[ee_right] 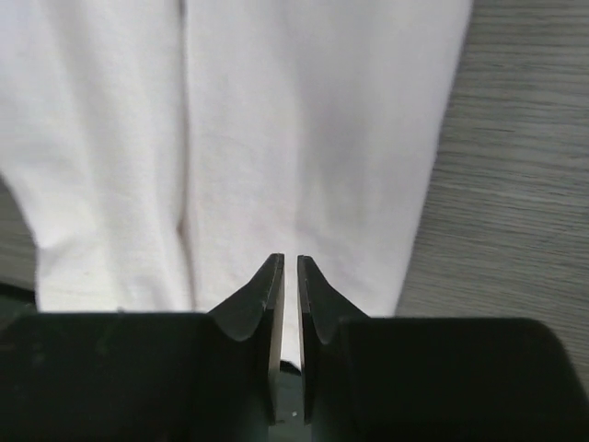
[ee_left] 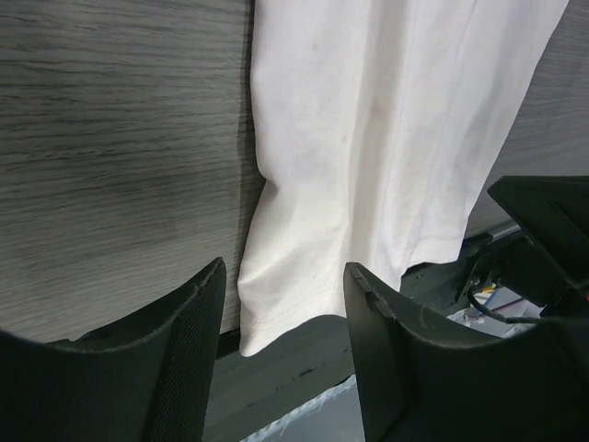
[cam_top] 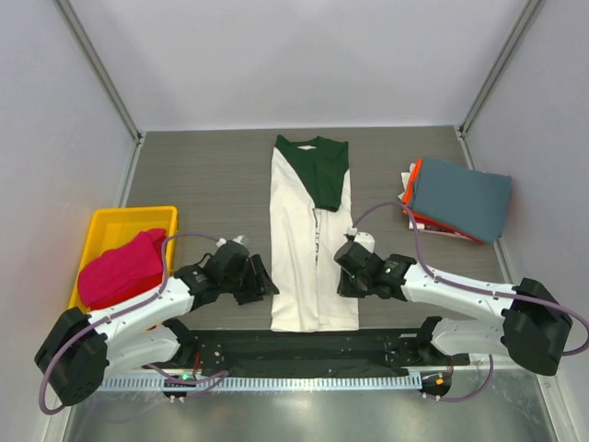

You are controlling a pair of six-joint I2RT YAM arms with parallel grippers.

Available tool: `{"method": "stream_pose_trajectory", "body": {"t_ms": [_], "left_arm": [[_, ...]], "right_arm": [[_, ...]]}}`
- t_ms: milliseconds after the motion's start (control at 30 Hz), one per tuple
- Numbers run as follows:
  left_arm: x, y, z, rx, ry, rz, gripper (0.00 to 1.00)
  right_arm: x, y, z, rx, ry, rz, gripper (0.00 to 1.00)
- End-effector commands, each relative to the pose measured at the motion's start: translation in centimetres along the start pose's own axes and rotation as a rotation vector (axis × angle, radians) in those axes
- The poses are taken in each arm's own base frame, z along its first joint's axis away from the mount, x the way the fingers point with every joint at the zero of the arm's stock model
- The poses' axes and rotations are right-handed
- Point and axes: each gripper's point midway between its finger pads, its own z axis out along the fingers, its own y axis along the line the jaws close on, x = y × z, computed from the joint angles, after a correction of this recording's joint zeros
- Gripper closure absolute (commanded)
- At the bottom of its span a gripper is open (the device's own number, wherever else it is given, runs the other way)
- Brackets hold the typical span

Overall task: Fold and stack the t-shirts
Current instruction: Fold the tshirt

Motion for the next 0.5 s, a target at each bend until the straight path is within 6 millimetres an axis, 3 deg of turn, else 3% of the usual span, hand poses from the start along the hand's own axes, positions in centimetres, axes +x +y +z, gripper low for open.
{"method": "stream_pose_trajectory", "body": {"t_ms": [0,33,167,467], "left_arm": [[-0.5,-0.9,0.5,0.02,-0.041,-0.022,0.44],[-0.3,-0.8,0.8,0.01,-0.035,-0.02,0.45],[-0.2,-0.7,1.7,-0.007,-0.033,-0.023,0.46],[-1.9,-1.0,3.4,-0.034,-0.097,-0.034,0.49]], "right_arm": [[-2.1,4.6,-2.3,-0.177,-0.042,0.0,0.85],[-1.9,6.0,-2.6,-0.236,-0.024,0.001,0.9],[-1.6,8.0,-2.5,-0.327,-0.007,0.012,0.99],[-0.2,11.2,-1.8,-0.479,0.053,0.029,0.99]]}}
